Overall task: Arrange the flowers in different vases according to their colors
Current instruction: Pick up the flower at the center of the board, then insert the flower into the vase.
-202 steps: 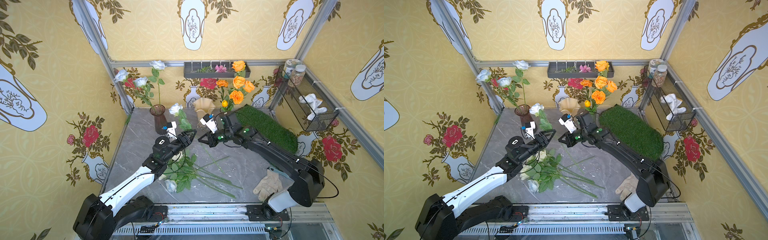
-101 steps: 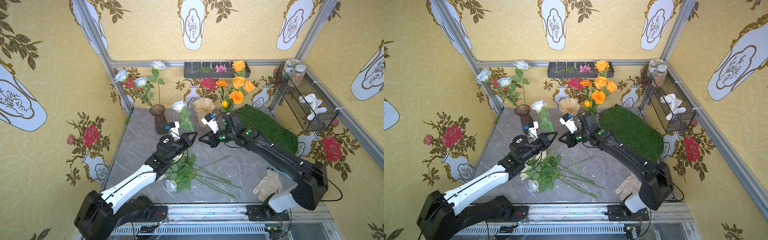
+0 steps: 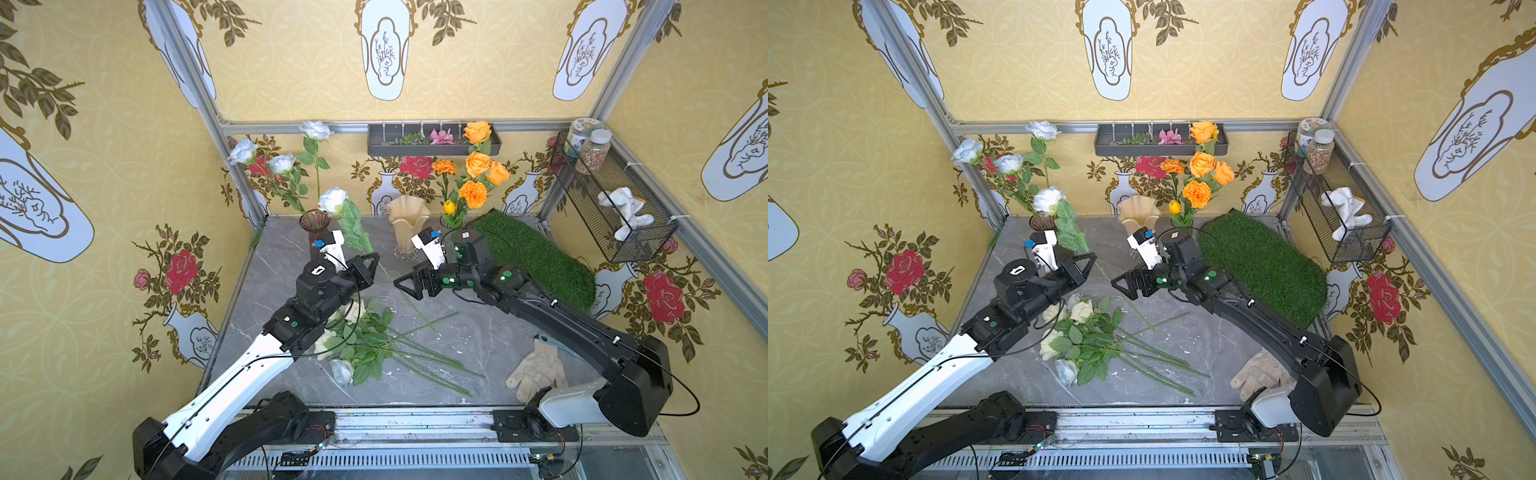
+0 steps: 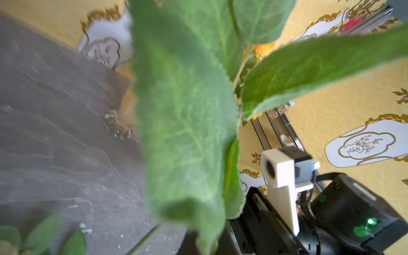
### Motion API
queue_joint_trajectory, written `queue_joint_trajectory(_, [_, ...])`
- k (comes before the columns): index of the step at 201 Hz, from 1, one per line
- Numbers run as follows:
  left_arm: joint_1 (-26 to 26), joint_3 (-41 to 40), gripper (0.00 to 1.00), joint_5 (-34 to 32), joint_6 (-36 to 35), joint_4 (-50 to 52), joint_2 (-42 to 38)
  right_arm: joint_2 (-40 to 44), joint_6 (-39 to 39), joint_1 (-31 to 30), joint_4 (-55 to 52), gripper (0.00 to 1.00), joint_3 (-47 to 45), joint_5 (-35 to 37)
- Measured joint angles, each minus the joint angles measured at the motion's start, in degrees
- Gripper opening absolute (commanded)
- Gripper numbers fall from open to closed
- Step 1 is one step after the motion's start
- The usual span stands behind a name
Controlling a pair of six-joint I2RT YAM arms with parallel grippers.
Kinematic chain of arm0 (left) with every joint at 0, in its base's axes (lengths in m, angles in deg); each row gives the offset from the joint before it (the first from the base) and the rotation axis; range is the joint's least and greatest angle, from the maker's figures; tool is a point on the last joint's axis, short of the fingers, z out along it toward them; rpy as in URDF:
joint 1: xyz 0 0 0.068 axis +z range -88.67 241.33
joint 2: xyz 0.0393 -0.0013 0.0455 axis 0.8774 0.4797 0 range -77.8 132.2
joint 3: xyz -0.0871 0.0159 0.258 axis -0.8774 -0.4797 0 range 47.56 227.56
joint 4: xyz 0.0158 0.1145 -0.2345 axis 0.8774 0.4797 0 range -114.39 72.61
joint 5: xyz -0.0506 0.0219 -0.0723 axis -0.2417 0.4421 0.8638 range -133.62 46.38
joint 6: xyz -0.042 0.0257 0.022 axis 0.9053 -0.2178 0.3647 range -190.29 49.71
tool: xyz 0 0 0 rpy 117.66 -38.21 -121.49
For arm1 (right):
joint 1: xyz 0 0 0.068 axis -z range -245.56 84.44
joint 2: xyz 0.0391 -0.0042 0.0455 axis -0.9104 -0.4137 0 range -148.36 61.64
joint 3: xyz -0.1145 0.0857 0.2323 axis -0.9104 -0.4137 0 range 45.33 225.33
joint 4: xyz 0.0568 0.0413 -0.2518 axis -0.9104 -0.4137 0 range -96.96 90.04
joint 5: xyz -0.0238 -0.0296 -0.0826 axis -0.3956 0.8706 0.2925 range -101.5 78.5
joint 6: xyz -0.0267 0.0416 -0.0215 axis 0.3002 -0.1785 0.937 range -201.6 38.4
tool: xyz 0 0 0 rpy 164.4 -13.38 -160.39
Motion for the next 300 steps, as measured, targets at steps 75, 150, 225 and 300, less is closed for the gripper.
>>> queue_joint_trajectory(75, [21.40,24.11,0.00,-12.94,-17.81,15.30,3.19,-5.16,-21.33,1.70,26.03,0.97,-17.00,5.01])
queue_joint_trajectory(150, [24.50,37.33,0.00,-27.50,-41.86,0.31,23.76,-2.86,-16.74,-1.18,37.27,0.97,-25.57,15.34])
queue_joint_trajectory(225, [28.17,47.74,0.00,-24.76,-44.41,-7.08,40.13,-21.14,-45.38,18.03,67.17,0.97,-33.90,-0.33])
queue_joint_trajectory(300, [28.52,43.30,0.01,-21.49,-40.63,-6.32,43.10,0.52,-18.86,-3.10,39.76,0.97,-21.51,20.52])
